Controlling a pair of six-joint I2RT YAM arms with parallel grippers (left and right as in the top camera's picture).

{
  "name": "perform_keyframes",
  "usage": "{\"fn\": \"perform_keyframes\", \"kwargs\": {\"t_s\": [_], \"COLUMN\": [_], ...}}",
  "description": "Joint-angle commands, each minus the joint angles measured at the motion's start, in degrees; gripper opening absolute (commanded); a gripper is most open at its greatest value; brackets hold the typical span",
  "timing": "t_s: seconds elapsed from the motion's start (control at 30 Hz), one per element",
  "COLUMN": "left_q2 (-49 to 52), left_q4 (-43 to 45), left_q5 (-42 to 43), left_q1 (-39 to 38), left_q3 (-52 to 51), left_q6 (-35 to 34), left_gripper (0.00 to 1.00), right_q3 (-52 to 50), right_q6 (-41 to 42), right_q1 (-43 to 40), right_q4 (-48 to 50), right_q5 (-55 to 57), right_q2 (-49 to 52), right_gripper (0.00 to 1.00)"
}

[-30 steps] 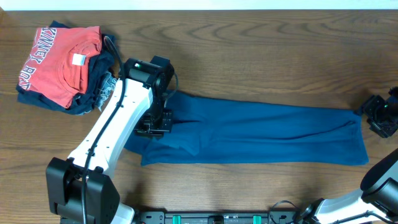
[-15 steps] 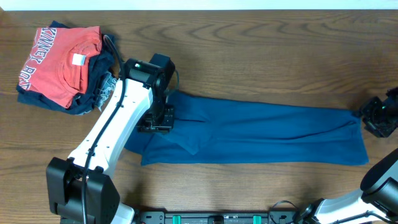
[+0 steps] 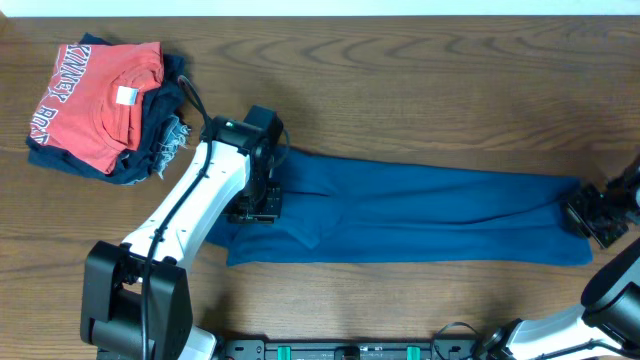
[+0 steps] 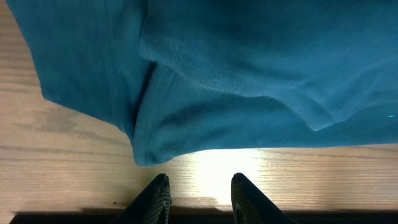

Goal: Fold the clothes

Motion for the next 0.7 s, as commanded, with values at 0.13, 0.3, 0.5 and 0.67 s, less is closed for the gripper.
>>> {"fn": "perform_keyframes", "kwargs": {"t_s": [0.13,0.3,0.5,0.67], "left_q2": [-0.02,0.00,0.11,0.15], "left_q4": [2.19,8.52,15.65,18.29], "left_q5": [-0.28,-0.26,-0.28,-0.28], "left_q1": [0.24,0.24,0.24,0.24], "left_q3": [-0.57,-1.22,-4.98,-8.96], "left_q6": [0.57,0.74,0.74,0.74], "left_gripper": [0.34,0.41,0.41,0.41], "right_q3": [2.99,2.93,2.58,1.36], "right_q6": [-5.75,-5.64,-5.68,-5.70], "right_q1": [-5.14,-5.09,-3.10,-1.07], "right_q4": [0.20,6.10,12.39,14.10], "right_q5": [-13.16,-19.06,-17.00,-16.65], "right_q2": [-2.23,-2.45,-2.23,-1.46], "right_gripper": [0.26,0.41,0.46,0.45]}}
